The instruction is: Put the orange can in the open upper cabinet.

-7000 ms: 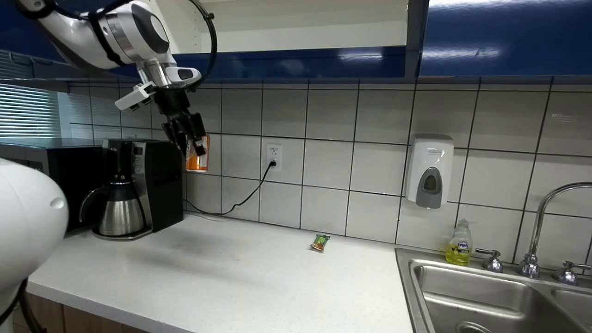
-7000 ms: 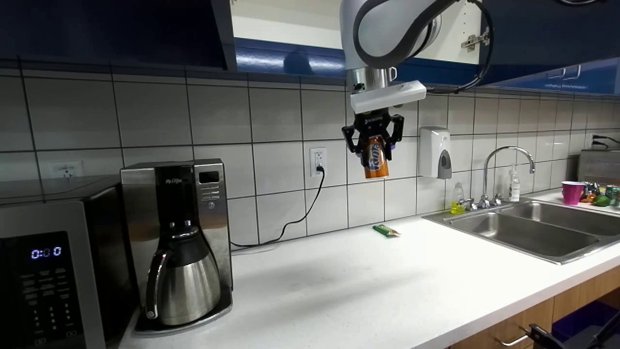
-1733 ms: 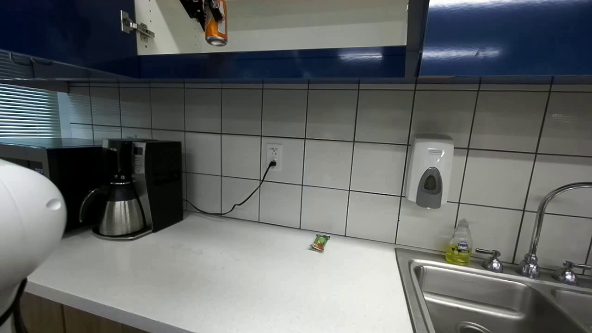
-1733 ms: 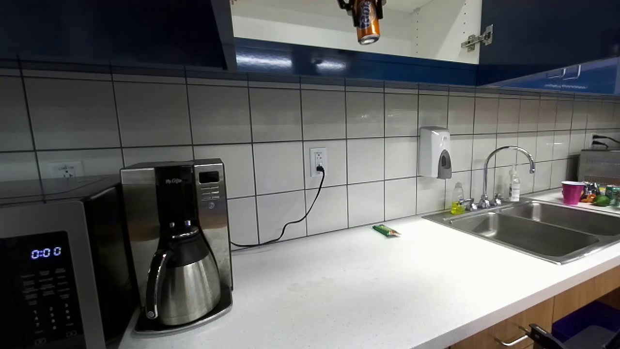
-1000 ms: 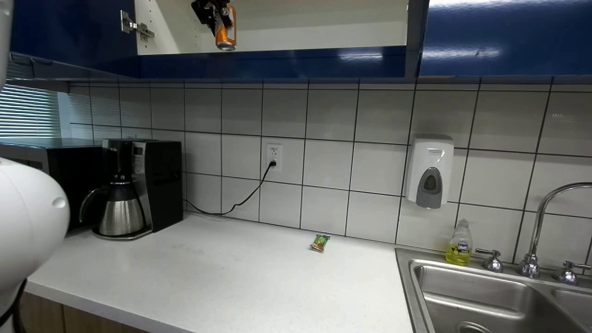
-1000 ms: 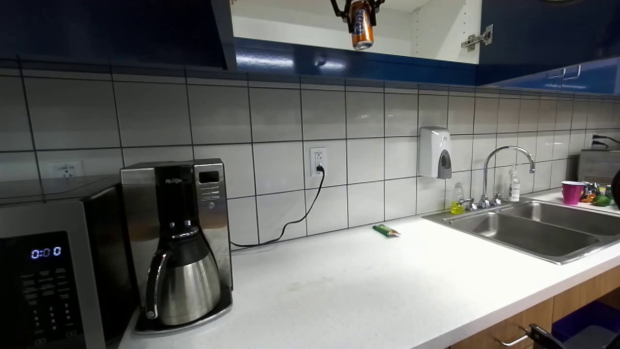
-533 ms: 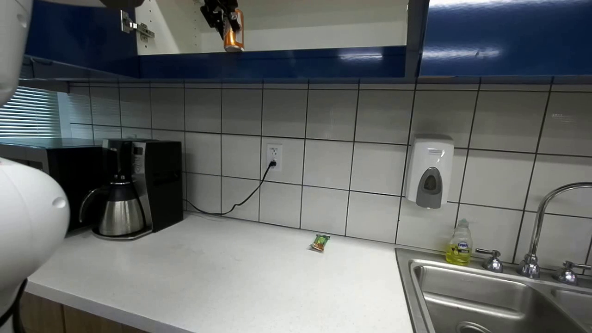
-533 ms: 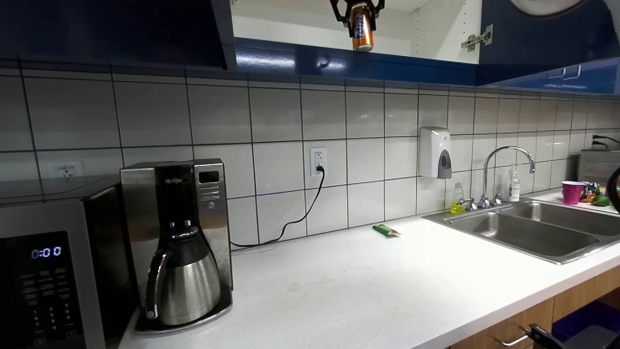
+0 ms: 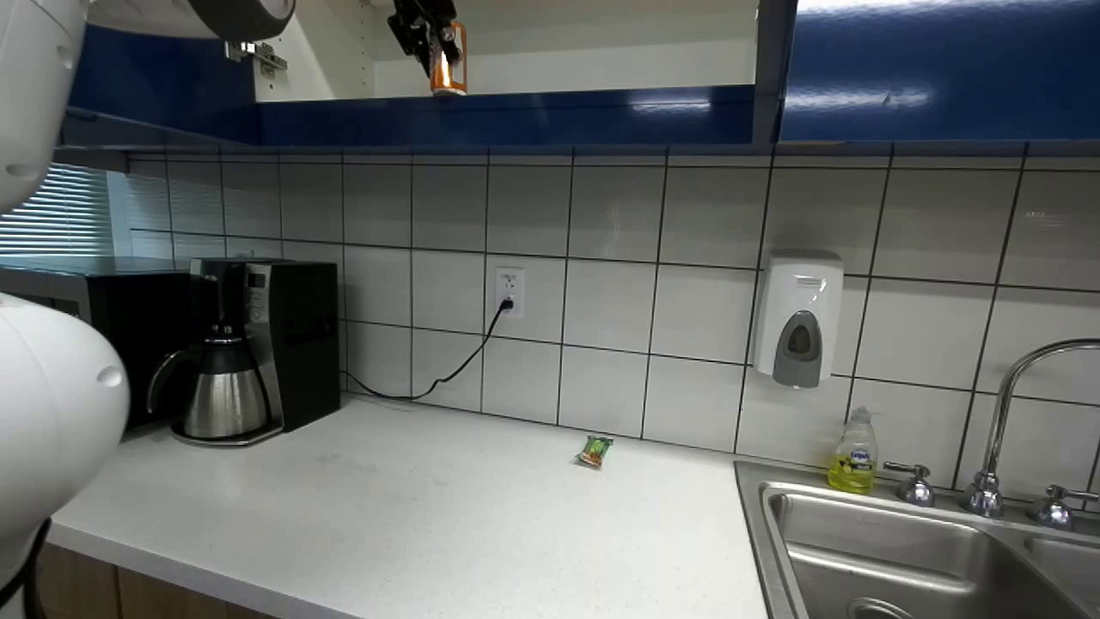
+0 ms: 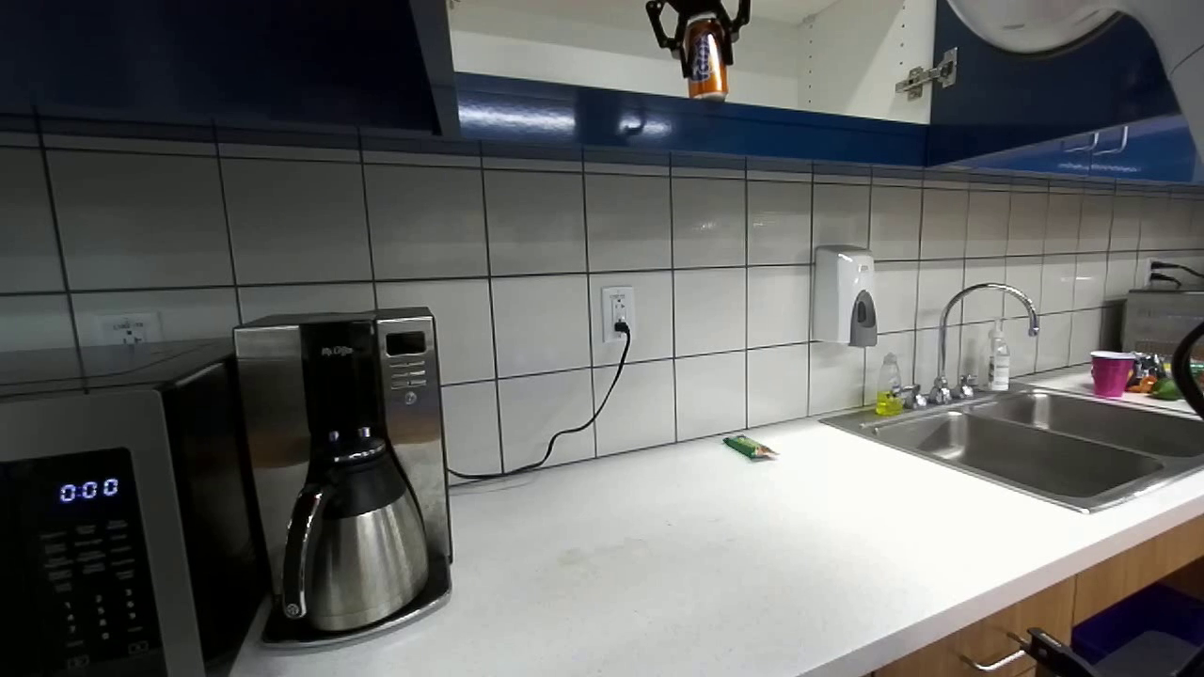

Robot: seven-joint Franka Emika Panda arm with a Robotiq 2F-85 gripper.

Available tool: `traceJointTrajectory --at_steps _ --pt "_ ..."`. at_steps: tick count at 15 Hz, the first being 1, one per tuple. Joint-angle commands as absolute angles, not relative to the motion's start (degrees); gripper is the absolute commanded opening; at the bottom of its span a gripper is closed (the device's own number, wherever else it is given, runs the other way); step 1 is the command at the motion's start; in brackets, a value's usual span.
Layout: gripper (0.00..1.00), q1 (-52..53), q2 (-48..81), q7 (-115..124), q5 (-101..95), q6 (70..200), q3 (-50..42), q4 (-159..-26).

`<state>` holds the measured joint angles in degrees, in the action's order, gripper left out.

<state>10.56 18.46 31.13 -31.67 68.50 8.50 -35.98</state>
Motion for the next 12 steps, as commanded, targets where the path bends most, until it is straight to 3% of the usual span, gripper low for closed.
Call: traceJointTrajectory --at_steps 1,12 --pt "0.38 10.4 20.89 28.88 -32.02 67.47 7.89 -31.97" --pt "0.38 9.99 22.68 28.36 -31.41 67.54 6.62 -29.86"
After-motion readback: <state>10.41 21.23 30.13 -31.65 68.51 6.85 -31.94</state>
